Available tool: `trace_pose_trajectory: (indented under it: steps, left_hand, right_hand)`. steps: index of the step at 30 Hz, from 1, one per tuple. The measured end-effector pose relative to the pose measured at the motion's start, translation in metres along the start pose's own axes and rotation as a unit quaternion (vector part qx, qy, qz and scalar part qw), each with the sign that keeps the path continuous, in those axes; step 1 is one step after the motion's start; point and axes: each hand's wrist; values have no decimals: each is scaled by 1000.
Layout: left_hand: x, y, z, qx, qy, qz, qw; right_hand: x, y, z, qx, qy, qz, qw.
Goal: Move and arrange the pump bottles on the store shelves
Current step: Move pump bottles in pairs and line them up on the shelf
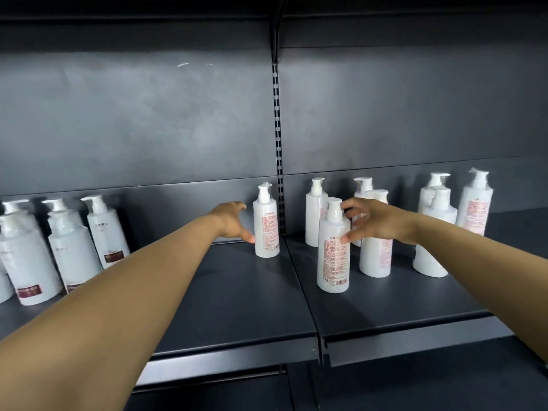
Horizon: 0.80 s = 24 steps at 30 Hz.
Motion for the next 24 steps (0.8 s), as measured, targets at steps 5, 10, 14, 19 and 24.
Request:
trace_pose_trajectory:
  steps: [5,10,14,19,24]
  left_hand:
    - [-8,15,-22,-28,-15,59,998]
    - [-20,26,-44,-53,-27,157,986]
    - [-25,39,-57,-75,-28,207,975]
    - [-21,45,-71,-102,-39,238,965]
    - [-20,52,-80,-130,-40,262,955]
  right_hand:
    - [-12,-4,-16,61,-65,-45,995]
    - [-21,-4,-29,112,-117,-55,985]
    - [-27,-3,-37,138,-147,-78,976]
    - [-30,-4,-43,144,-164,-72,973]
    - [-31,-5,-48,152,-171,-79,970]
Point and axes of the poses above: each hand's wrist, its own z-axis away from the middle knuckle, its own y-axis out of the palm, x = y × z, and after that the axes turned 15 degrees about z, right-handed
